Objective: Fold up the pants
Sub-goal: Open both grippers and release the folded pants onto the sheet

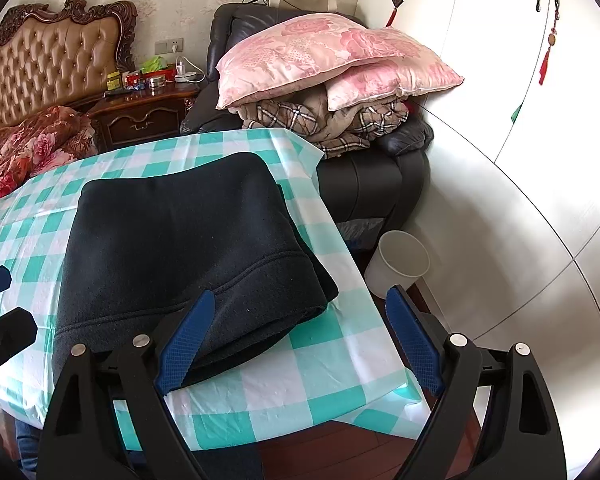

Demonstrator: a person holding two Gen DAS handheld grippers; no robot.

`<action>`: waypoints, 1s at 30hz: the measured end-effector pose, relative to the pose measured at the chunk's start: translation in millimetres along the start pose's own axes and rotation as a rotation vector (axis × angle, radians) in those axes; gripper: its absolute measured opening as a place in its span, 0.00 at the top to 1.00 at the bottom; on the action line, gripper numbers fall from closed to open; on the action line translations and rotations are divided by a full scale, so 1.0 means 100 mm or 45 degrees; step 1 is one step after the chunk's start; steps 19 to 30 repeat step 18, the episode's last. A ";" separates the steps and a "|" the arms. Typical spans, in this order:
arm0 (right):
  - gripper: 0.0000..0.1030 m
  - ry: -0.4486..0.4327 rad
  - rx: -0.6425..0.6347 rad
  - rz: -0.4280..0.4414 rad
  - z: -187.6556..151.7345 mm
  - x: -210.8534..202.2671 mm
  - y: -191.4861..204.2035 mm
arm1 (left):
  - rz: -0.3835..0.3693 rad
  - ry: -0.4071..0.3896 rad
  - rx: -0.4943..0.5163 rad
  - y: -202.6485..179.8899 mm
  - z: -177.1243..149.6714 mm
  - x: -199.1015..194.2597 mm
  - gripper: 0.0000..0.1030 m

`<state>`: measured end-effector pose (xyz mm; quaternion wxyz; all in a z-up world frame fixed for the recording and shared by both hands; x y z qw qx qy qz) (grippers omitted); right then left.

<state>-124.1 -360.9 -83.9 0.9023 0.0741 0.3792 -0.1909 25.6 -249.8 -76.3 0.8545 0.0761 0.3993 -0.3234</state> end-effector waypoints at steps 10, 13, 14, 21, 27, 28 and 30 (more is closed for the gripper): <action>0.18 0.005 0.008 0.001 -0.01 0.02 -0.04 | -0.053 0.018 0.031 -0.12 -0.05 0.05 0.02; 0.18 0.005 0.013 -0.003 -0.02 0.04 -0.06 | -0.118 0.037 0.009 -0.13 -0.04 0.07 0.02; 0.18 0.003 0.016 -0.005 -0.03 0.05 -0.07 | -0.138 0.024 -0.007 -0.09 -0.03 0.04 0.02; 0.15 -0.027 0.057 0.008 -0.04 0.09 -0.14 | -0.063 -0.071 -0.057 0.32 0.02 -0.19 0.02; 0.15 -0.027 0.057 0.008 -0.04 0.09 -0.14 | -0.063 -0.071 -0.057 0.32 0.02 -0.19 0.02; 0.15 -0.027 0.057 0.008 -0.04 0.09 -0.14 | -0.063 -0.071 -0.057 0.32 0.02 -0.19 0.02; 0.15 -0.027 0.057 0.008 -0.04 0.09 -0.14 | -0.063 -0.071 -0.057 0.32 0.02 -0.19 0.02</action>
Point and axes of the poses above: each gripper's, at about its wrist camera, not at the fingertips, and x roughly the way its jaws point, y to its left, z to its top, the point moved 3 cm from there along x, roughly the way its jaws point, and after that the axes turned 12 degrees about z, right-handed, at the moved point
